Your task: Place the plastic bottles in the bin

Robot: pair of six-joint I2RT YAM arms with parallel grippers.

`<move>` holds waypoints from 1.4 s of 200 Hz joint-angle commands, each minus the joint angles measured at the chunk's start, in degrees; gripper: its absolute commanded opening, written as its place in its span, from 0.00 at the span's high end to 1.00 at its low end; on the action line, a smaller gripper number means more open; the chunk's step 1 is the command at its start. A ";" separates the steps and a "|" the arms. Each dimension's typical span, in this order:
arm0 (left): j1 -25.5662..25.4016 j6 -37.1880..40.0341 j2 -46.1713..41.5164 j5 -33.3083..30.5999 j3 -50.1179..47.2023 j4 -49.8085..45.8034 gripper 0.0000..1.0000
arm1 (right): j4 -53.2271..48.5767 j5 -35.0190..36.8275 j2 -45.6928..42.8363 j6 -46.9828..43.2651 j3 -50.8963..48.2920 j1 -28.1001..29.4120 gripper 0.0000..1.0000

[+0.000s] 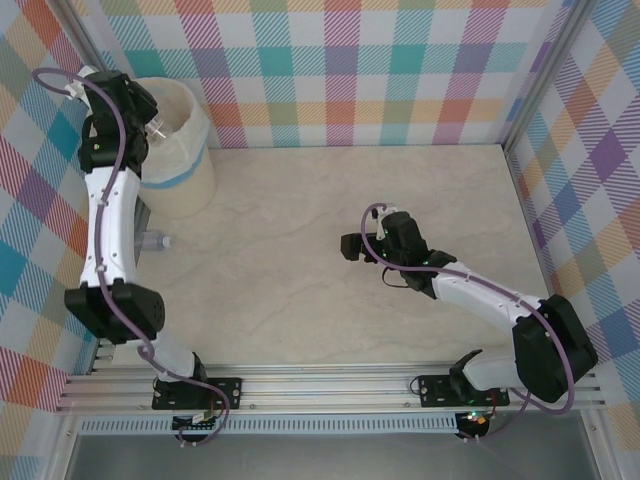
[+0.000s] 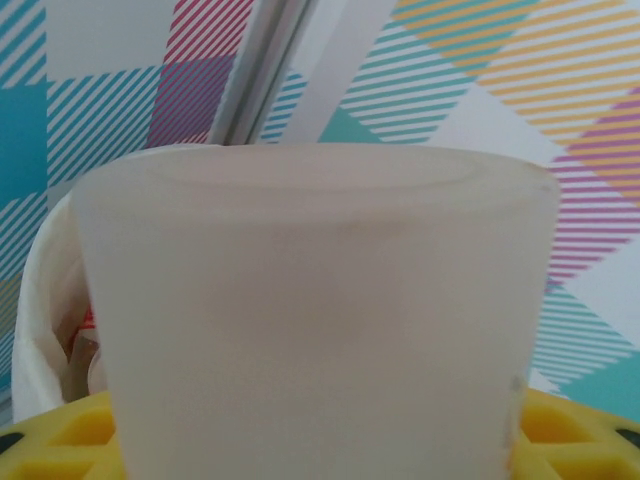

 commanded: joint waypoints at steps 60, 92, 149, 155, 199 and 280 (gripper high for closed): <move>3.57 -2.97 38.02 3.12 66.57 -34.59 0.02 | -0.28 0.68 -4.42 3.97 0.84 0.26 0.01; 5.10 1.44 32.47 3.55 61.48 -37.06 0.00 | -0.91 1.12 -4.58 3.03 1.38 0.26 0.01; 9.83 -1.79 18.24 10.82 56.77 -39.22 0.00 | 0.22 -0.01 -0.49 0.93 3.70 0.24 0.01; 9.82 -2.28 16.16 11.54 54.53 -38.69 0.00 | 0.38 -0.33 -0.08 0.84 3.91 0.26 0.01; 9.41 -4.44 -10.84 7.37 7.53 -20.14 0.00 | 1.46 -1.05 1.40 -2.23 3.72 0.26 0.00; 7.40 -17.75 -39.67 -7.56 -52.20 -2.61 0.00 | 2.89 -1.67 3.86 -6.56 5.08 0.26 0.00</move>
